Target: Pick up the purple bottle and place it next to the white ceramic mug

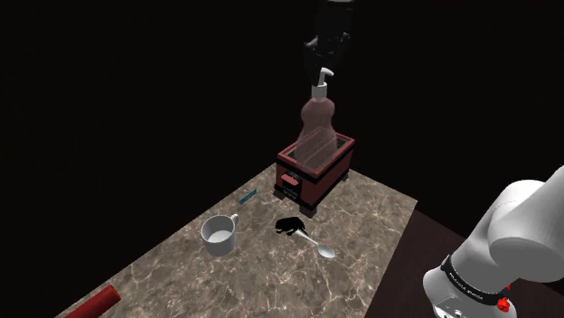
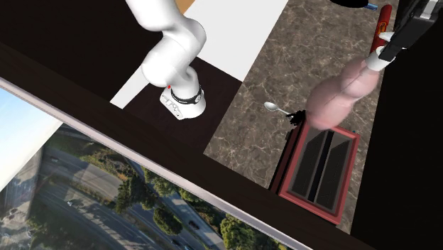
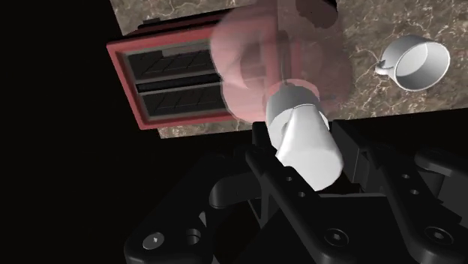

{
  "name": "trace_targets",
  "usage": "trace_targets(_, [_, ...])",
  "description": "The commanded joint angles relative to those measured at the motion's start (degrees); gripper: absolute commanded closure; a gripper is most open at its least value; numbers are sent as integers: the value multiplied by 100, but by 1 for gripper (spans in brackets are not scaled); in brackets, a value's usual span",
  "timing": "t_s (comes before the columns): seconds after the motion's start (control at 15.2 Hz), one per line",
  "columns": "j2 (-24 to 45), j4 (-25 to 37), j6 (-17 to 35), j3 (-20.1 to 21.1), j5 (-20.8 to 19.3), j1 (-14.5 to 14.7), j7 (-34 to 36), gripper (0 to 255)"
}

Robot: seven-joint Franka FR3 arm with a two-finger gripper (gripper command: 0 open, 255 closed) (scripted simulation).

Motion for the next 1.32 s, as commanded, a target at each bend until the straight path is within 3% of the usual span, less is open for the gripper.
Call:
trace_targets(0.0, [239,60,172,123,-48,52,196,255])
trace_targets(0.73, [2206,1320,678,614,-677,478,1174,255])
trace_targets(1.25, [2092,555,1333,587,-652,440,1235,255])
